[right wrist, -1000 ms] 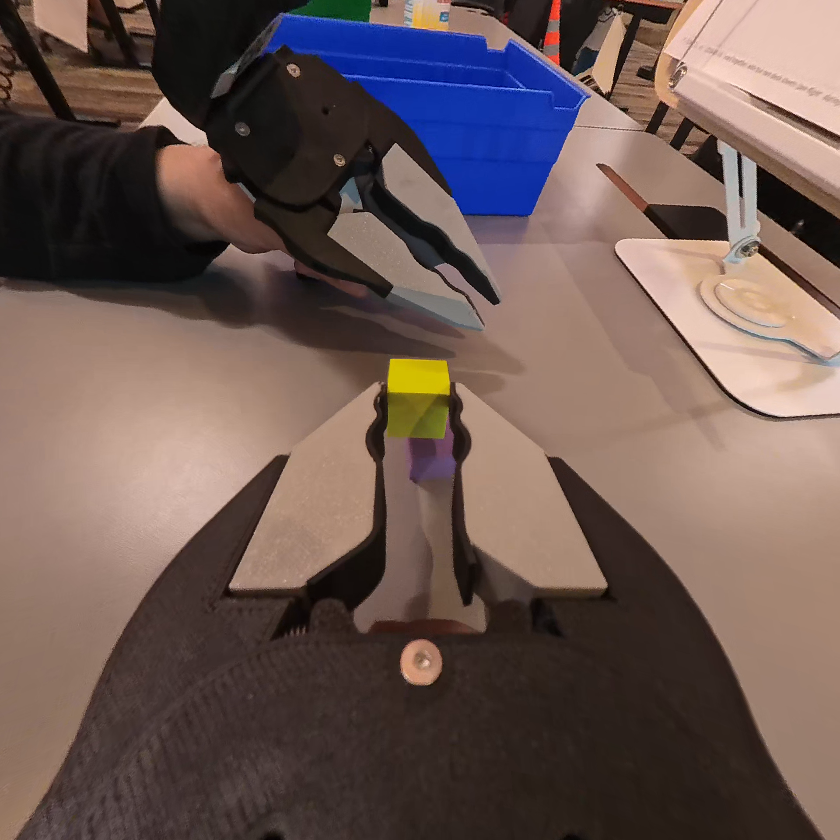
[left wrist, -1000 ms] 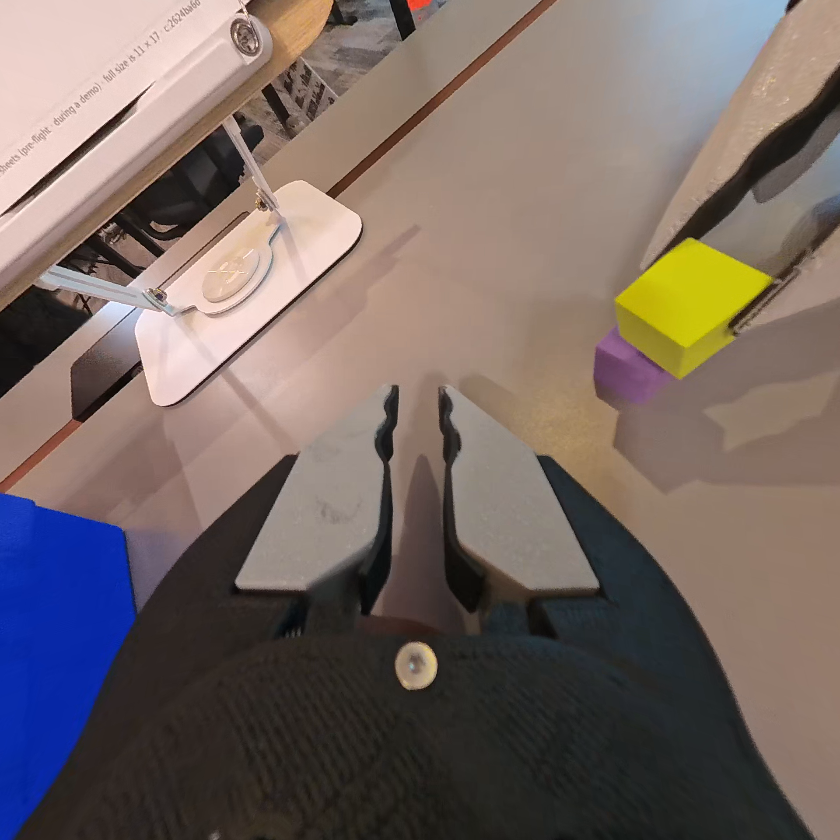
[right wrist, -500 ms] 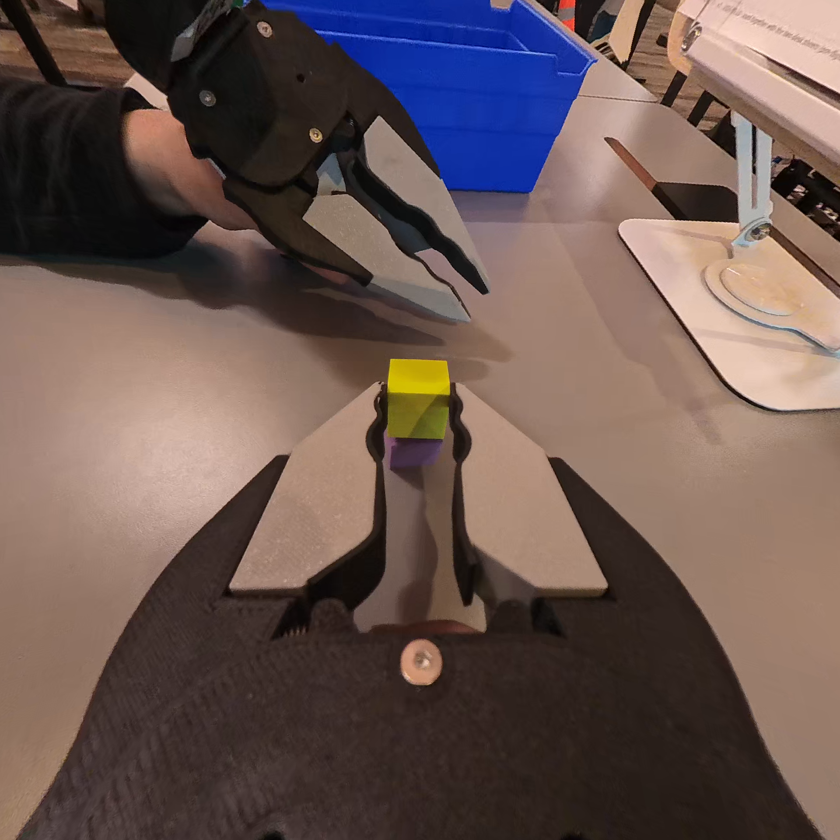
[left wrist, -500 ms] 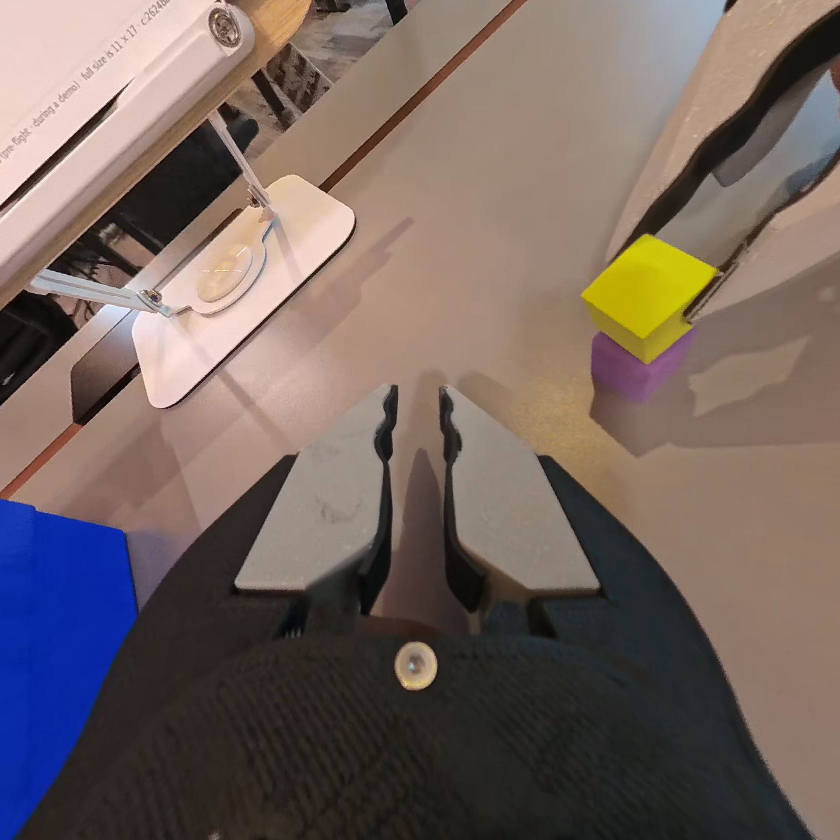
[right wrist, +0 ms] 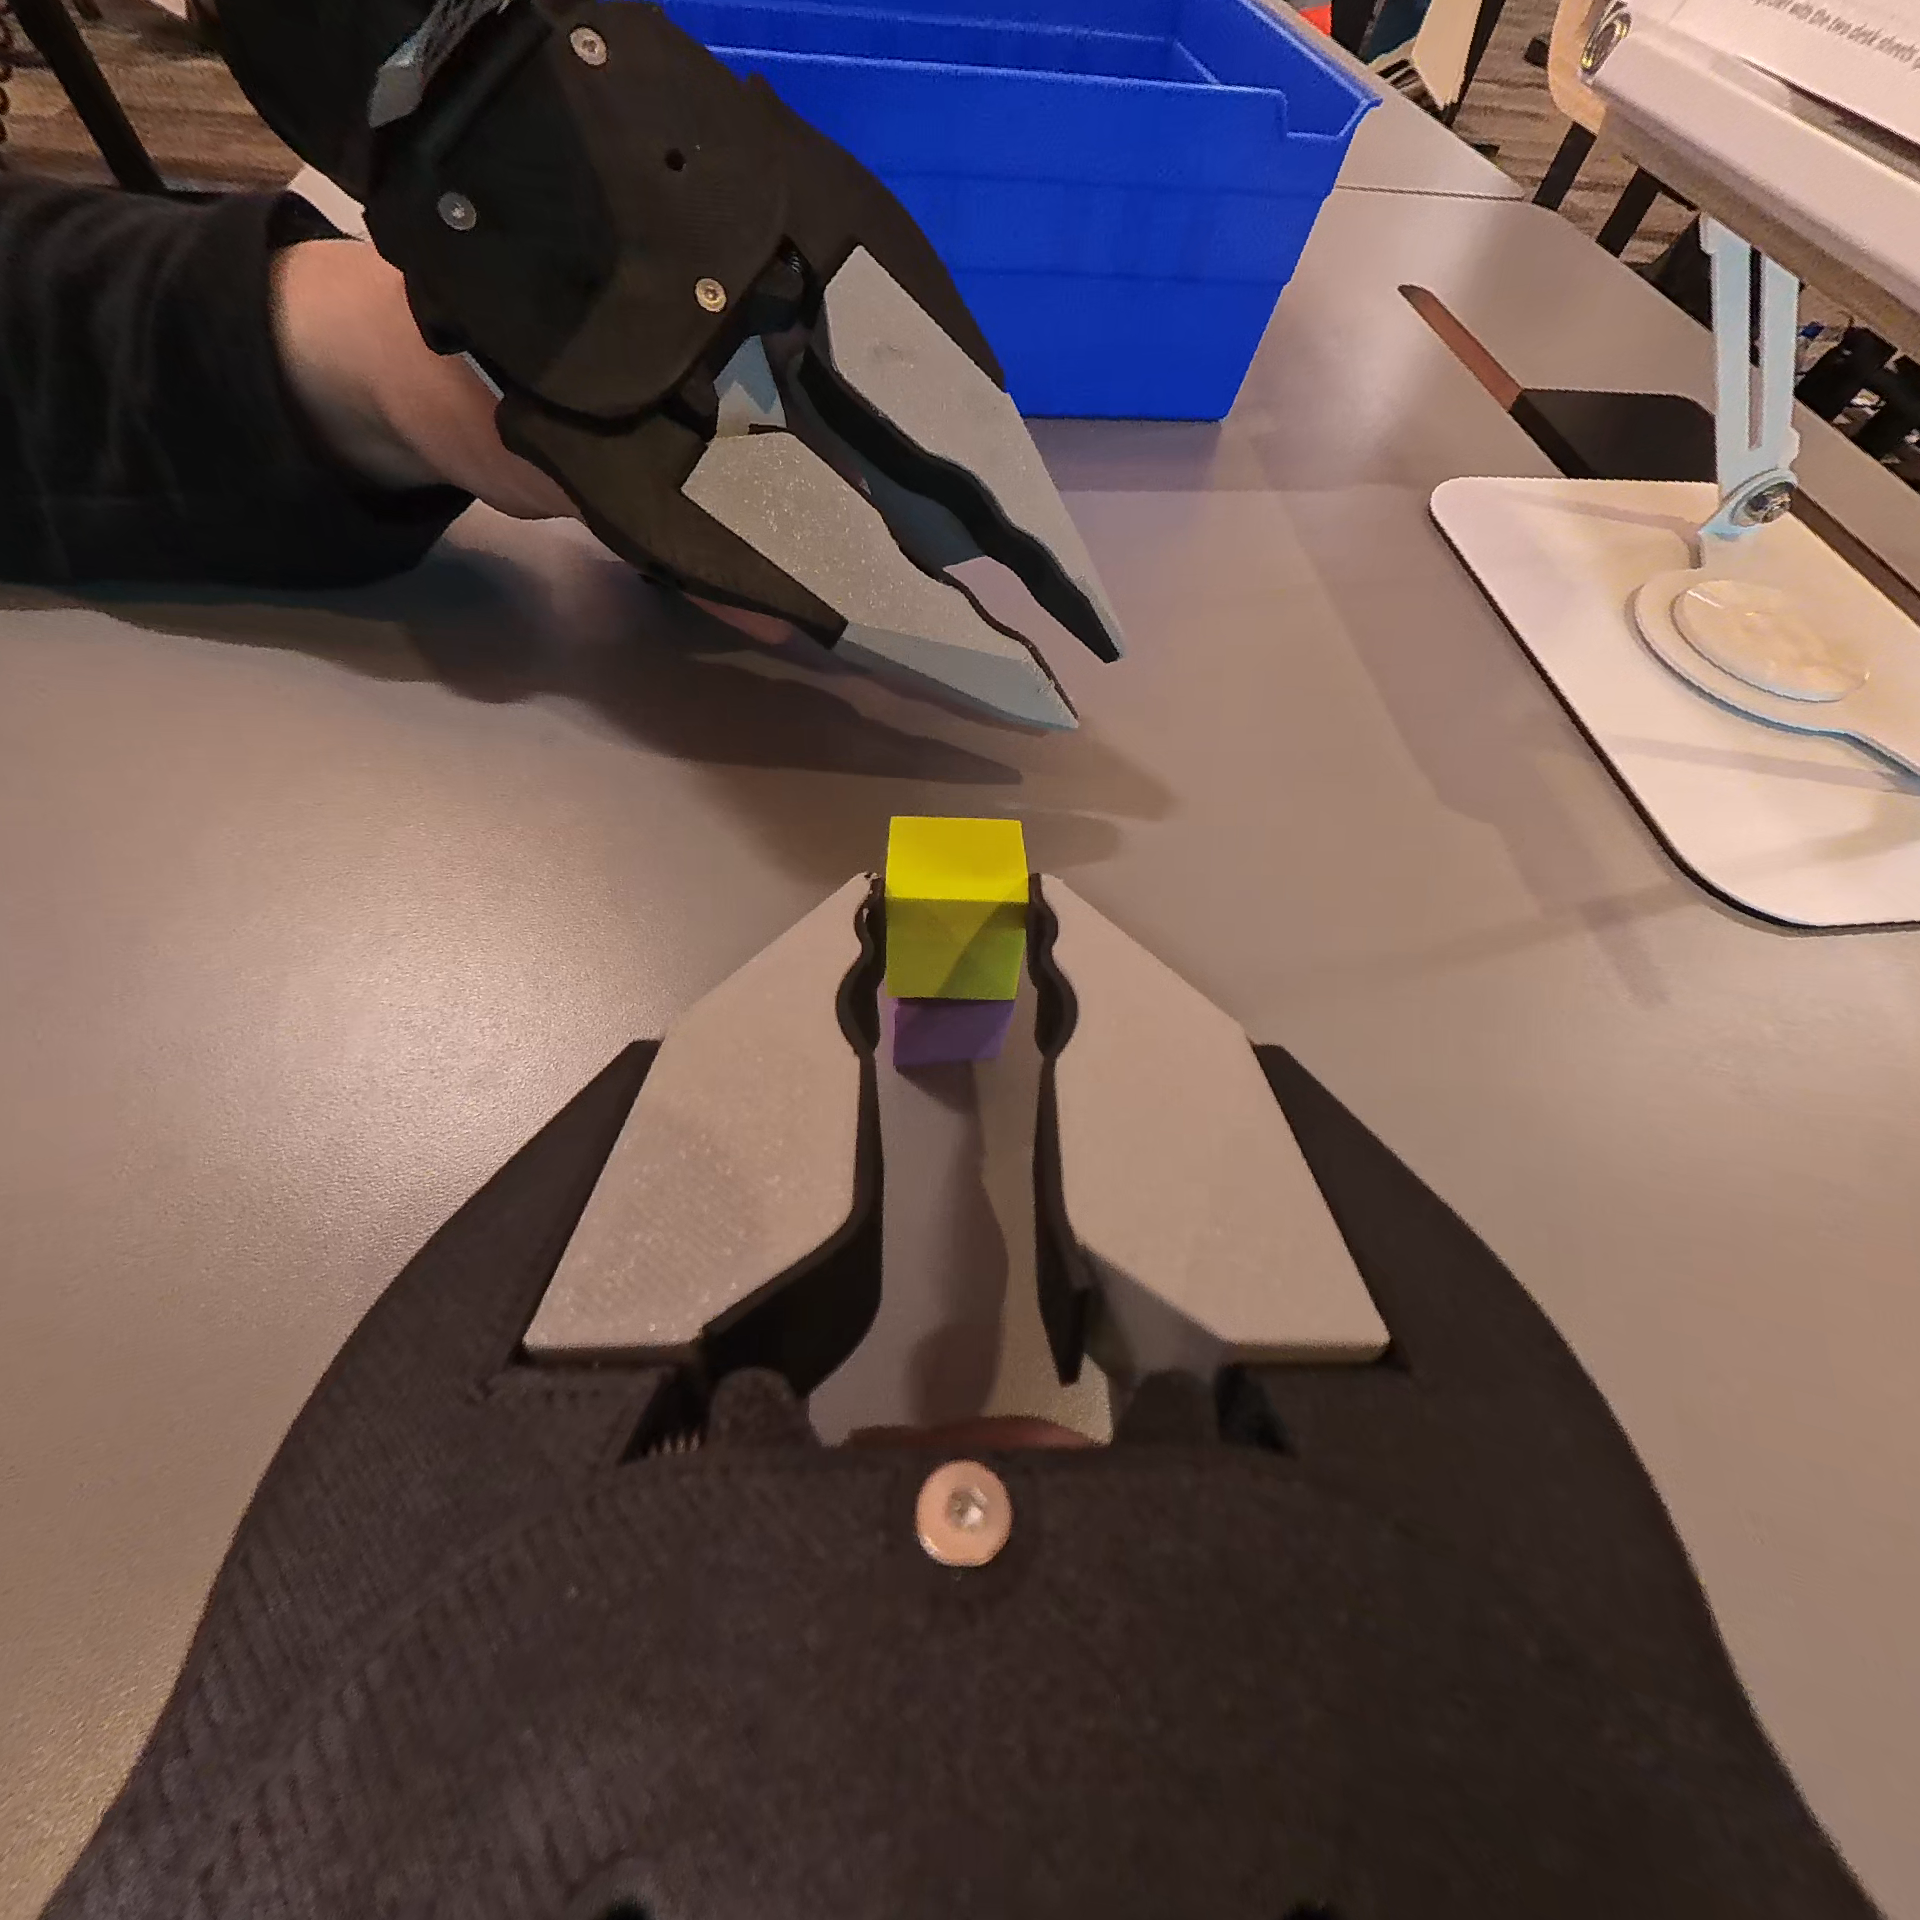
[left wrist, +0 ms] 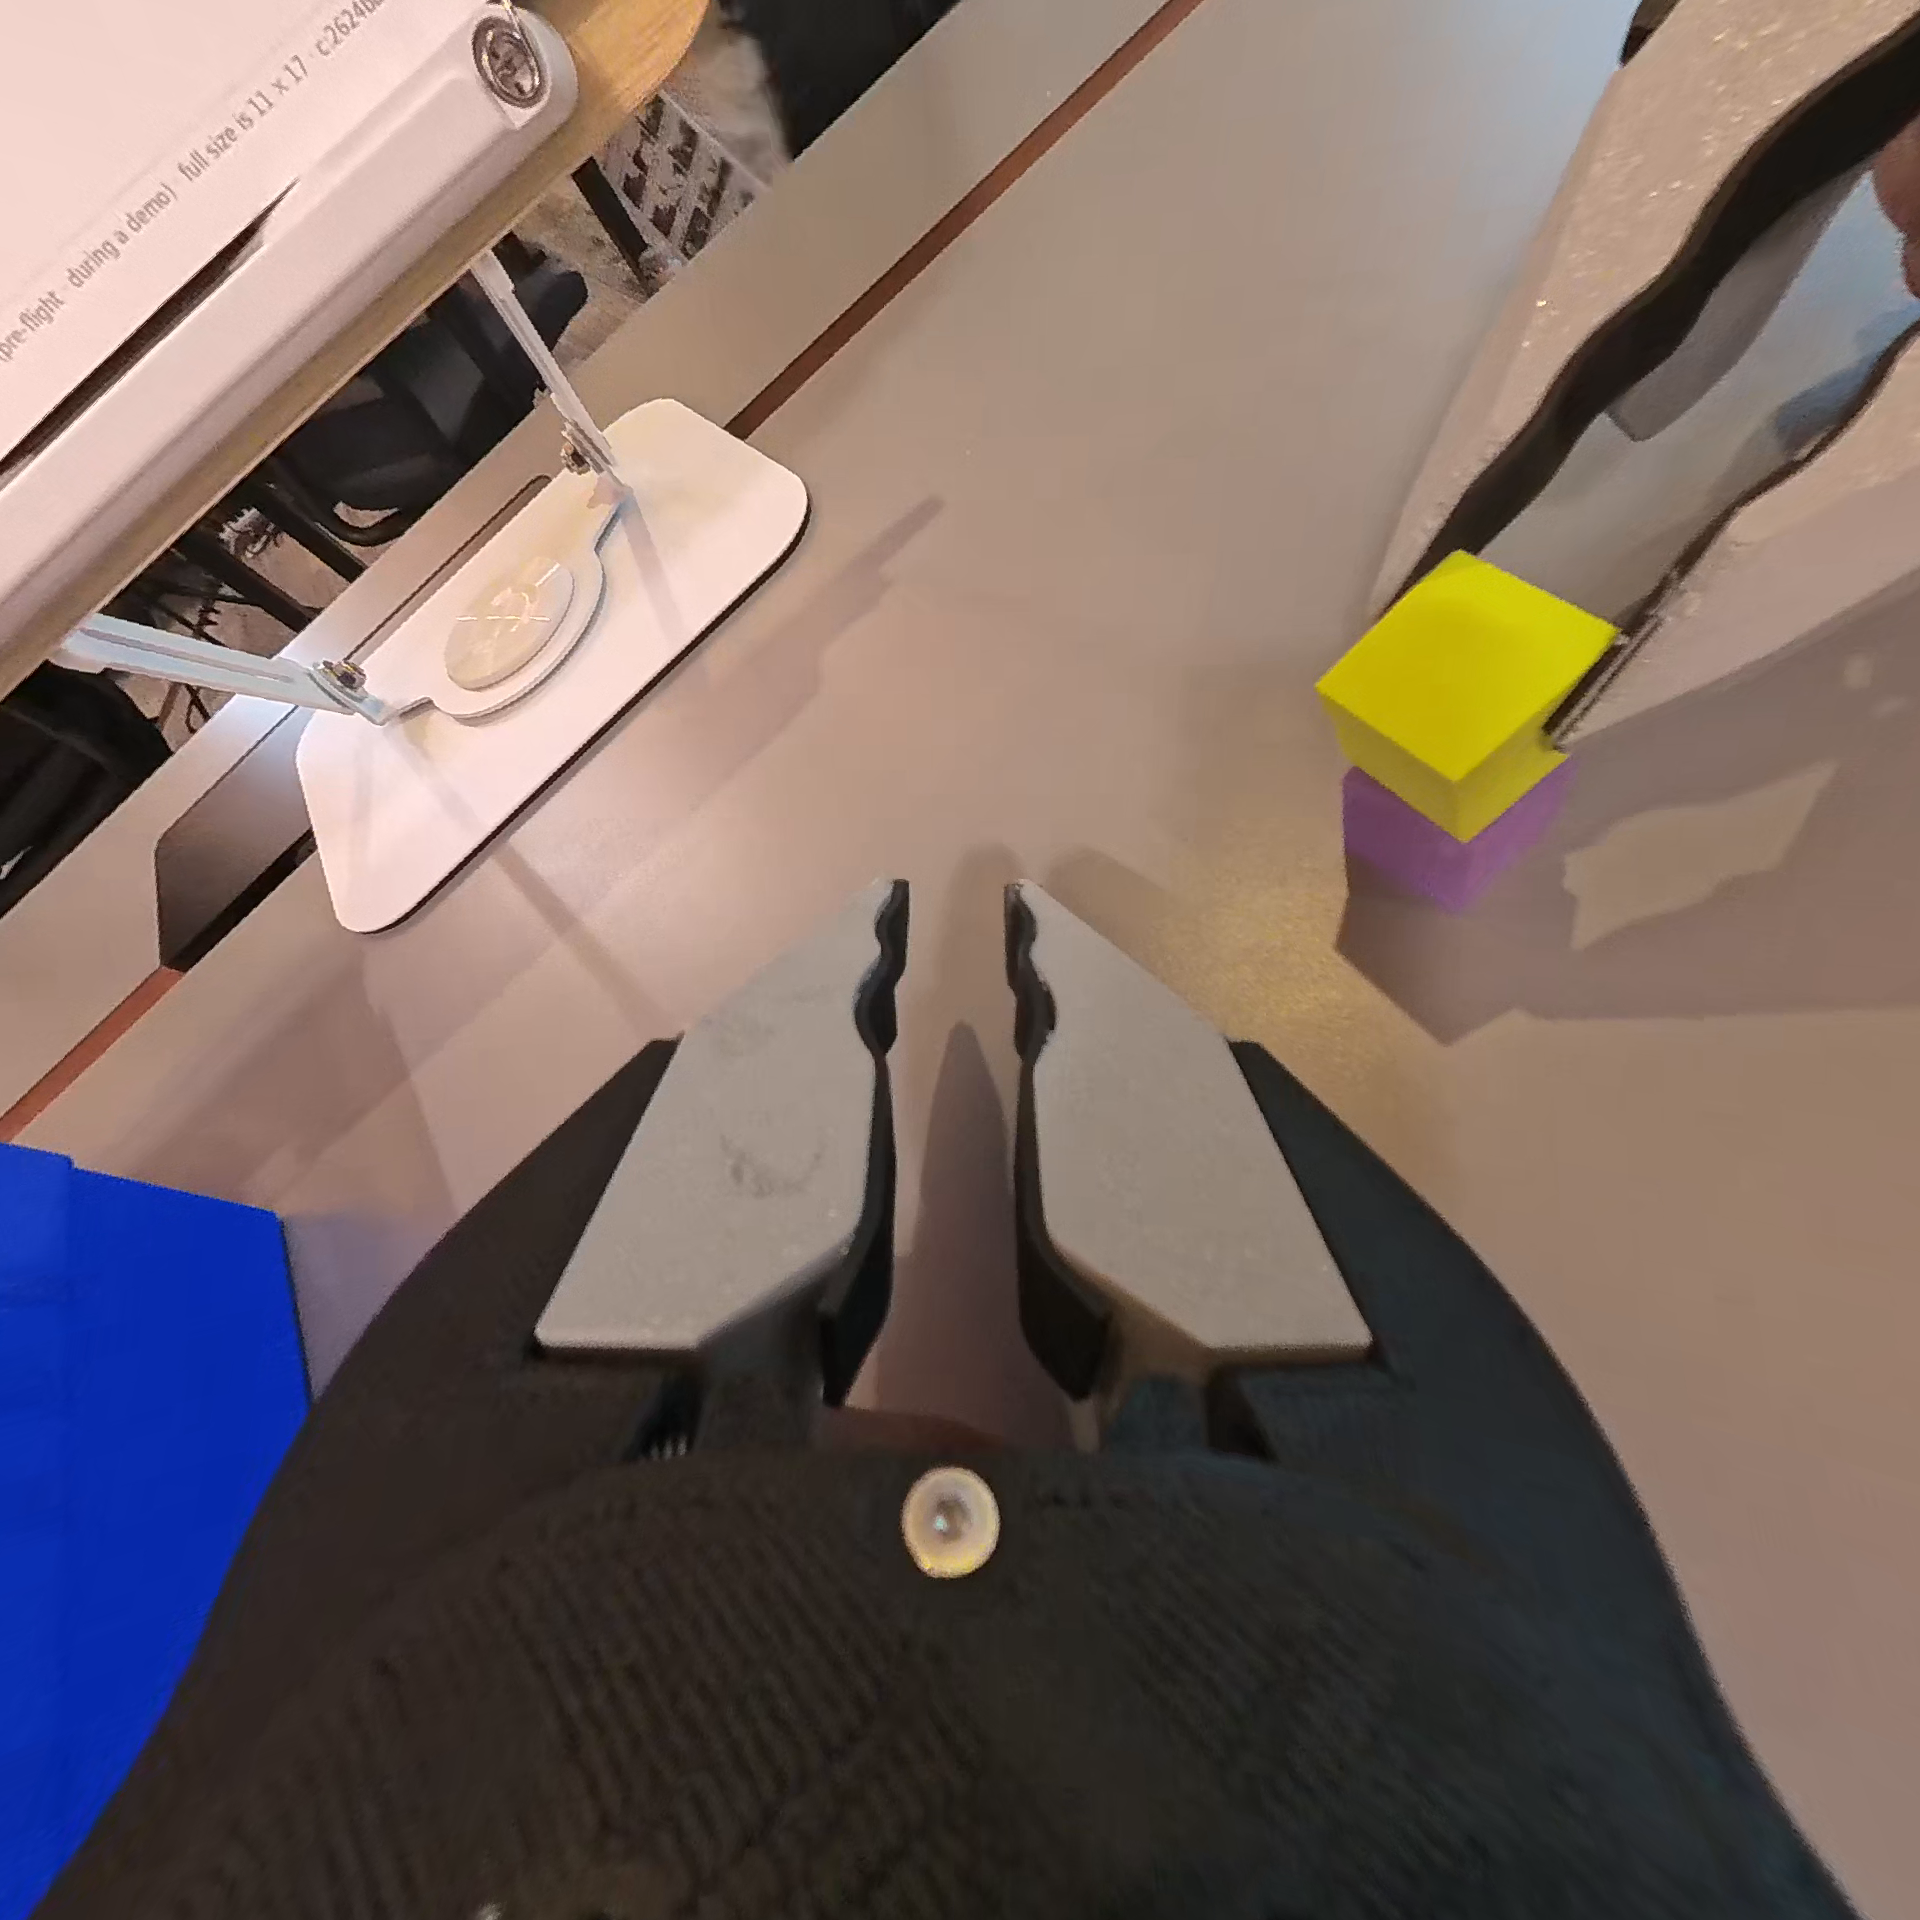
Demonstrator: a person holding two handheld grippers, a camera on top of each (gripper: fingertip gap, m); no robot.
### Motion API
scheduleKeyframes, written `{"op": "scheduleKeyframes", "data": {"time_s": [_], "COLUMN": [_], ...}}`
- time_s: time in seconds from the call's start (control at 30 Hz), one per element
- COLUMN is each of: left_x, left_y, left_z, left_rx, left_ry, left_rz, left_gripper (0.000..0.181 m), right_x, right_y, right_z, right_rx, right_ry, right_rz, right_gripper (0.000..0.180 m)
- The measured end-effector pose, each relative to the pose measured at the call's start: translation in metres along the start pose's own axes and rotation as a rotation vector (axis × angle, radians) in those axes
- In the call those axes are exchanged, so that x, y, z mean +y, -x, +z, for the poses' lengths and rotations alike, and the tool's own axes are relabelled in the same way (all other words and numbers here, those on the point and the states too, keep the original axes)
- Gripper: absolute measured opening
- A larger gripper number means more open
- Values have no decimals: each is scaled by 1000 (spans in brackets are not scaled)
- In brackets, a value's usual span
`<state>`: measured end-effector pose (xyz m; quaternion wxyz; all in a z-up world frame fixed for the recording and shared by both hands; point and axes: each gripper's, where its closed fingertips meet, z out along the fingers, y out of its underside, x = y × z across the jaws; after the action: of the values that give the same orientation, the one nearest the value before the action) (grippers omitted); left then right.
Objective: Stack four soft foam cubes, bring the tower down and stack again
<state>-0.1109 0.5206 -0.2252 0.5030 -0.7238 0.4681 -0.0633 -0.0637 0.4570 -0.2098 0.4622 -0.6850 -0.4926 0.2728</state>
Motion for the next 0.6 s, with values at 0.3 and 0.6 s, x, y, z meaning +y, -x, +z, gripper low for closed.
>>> {"op": "scheduleKeyframes", "data": {"time_s": [0.3,0.6], "left_x": [0,0], "left_y": [-1,-2], "left_z": [0,0], "left_rx": [2,7], "left_ry": [3,4], "left_rz": [6,7], "left_gripper": [16,17], "right_x": [3,5], "right_y": [-3,-4], "right_z": [0,2], "right_rx": [-10,2], "right_ry": [17,35], "right_rz": [32,34], "right_gripper": [24,30]}}
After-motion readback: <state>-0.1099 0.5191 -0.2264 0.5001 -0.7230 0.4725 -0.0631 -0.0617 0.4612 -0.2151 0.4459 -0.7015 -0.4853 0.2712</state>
